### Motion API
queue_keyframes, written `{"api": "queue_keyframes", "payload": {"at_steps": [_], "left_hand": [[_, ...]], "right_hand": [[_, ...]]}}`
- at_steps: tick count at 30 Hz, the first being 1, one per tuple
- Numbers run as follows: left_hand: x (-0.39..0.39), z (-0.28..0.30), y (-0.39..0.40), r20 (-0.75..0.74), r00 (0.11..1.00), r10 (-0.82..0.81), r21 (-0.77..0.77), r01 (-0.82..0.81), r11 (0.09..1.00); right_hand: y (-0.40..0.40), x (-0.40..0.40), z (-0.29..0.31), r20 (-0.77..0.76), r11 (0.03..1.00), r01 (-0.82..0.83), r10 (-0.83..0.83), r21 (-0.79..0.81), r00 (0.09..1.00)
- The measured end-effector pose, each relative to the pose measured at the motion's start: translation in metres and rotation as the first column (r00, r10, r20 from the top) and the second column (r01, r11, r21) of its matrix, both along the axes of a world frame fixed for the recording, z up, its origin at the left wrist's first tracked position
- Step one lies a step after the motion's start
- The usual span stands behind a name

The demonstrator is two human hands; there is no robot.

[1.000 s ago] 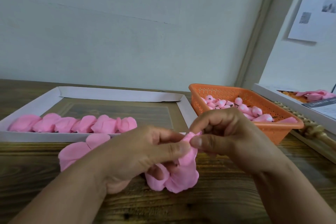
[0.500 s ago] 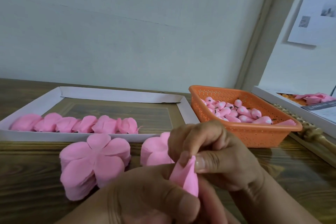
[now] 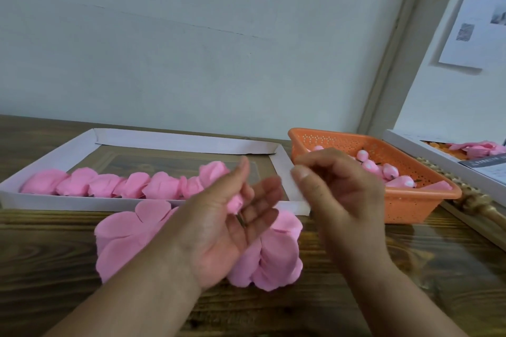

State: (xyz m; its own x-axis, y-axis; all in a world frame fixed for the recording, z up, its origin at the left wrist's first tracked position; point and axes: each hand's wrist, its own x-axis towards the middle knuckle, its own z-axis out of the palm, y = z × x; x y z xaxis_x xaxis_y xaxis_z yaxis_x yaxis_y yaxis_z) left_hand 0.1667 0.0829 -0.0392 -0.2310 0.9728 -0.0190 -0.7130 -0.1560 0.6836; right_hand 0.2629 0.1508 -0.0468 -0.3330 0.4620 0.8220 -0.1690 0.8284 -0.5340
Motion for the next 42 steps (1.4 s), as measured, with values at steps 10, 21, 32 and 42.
{"api": "queue_keyframes", "payload": {"at_steps": [10,21,32,42], "left_hand": [[-0.021,-0.018,-0.011,0.165,0.984,0.061,-0.092,-0.046,0.995],[-0.009,-0.004,-0.006,0.105,0.992,0.073,-0.023,-0.071,0.997],[-0.020,0.000,-0.006,-0.182,0.983,0.027,-0.008,-0.029,1.000],[-0.035,0.011,0.010,-0.814,0.551,0.183,0.001,-0.315,0.949]], "right_hand": [[-0.016,-0.027,-0.023,0.167,0.744,0.164,-0.350,0.648,0.922],[-0.026,-0.037,-0.015,0.064,0.834,0.298,-0.368,0.465,0.928],[-0.032,-0.031,-0.005,0.034,0.866,-0.200,0.242,-0.458,0.970],[0.016,-0.016,0.063,0.572,0.987,-0.073,0.141,-0.140,0.808]]}}
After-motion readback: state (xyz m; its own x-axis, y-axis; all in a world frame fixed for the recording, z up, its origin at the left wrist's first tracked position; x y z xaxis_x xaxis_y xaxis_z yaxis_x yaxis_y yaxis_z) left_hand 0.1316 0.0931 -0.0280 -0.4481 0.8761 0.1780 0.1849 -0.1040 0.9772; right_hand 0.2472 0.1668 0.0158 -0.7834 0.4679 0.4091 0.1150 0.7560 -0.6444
